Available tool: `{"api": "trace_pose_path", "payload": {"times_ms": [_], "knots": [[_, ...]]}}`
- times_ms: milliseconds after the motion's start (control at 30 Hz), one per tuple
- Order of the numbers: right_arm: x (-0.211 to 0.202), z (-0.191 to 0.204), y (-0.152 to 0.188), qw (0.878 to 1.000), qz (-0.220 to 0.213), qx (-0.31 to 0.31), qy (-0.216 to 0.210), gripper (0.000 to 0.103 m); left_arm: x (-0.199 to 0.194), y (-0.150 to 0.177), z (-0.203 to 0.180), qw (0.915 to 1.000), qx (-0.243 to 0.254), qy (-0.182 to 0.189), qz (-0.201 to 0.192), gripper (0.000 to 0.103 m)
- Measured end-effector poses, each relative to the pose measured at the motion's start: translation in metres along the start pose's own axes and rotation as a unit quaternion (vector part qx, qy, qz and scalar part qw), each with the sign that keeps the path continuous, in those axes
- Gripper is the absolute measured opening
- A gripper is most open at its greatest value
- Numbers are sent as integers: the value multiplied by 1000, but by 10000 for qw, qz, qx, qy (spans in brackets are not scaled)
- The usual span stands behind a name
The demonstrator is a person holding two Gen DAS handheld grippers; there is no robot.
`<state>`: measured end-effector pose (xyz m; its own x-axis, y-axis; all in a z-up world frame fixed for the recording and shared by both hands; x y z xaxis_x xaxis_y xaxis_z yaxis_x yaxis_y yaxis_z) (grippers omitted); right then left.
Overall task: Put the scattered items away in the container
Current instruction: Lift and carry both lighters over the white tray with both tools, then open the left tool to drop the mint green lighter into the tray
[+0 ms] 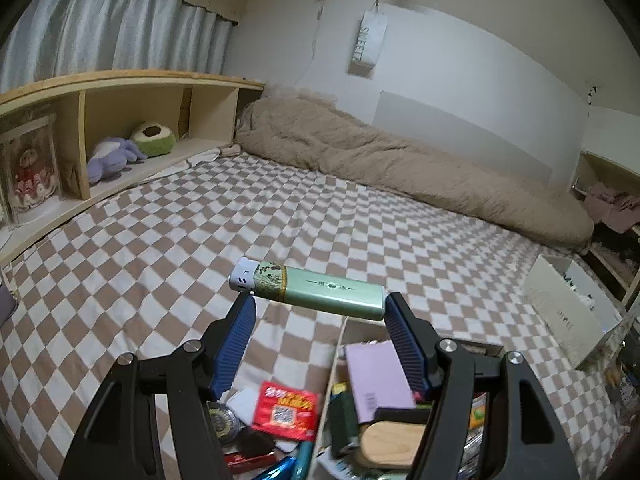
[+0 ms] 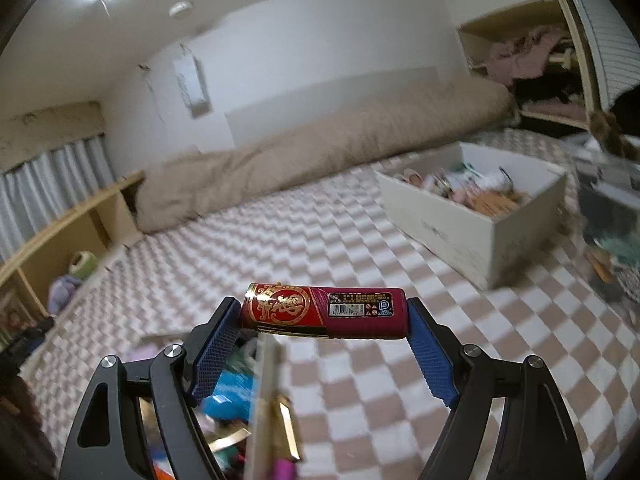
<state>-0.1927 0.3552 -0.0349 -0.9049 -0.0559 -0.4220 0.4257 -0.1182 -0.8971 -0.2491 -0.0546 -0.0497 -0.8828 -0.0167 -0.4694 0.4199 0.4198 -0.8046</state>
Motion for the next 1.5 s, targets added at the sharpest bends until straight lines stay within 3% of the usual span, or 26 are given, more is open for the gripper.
{"api": "trace_pose_path", "payload": {"times_ms": [233, 367, 633, 1000, 1200, 1300, 1500], "knots": [[-5, 31, -40, 9969, -529, -75, -576, 82, 7, -9, -33, 9990, 201, 409, 30, 67], [-6, 49, -41, 9942, -595, -258, -861, 82, 14, -8, -50, 9970, 380, 645, 172, 67], [19, 84, -7, 9894, 25, -616, -1315, 82, 51, 17, -62, 9916, 468, 816, 887, 67], [48, 99, 26, 9831, 705, -770, -1502, 82, 89, 59, -57, 9808, 142, 757, 1789, 67], [52, 103, 33, 9801, 879, -835, -1574, 82, 92, 67, -59, 9781, 123, 698, 1959, 67], [52, 104, 35, 9786, 931, -882, -1609, 82, 91, 69, -60, 9769, 127, 748, 1999, 85], [50, 110, 40, 9747, 1062, -1016, -1686, 82, 78, 63, -61, 9807, 252, 771, 1781, 86]]}}
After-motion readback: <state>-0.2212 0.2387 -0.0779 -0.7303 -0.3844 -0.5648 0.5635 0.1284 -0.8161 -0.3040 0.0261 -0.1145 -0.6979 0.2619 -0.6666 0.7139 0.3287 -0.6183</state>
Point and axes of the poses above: each gripper's, at about its wrist camera, not at the fingertips, and x roughly the way its jaws point, z to its left, y to its underside, the point moved 2 cm from there along x, roughly the way its jaws point, and after that the axes turned 11 degrees about -x, right-handed, at the moved point
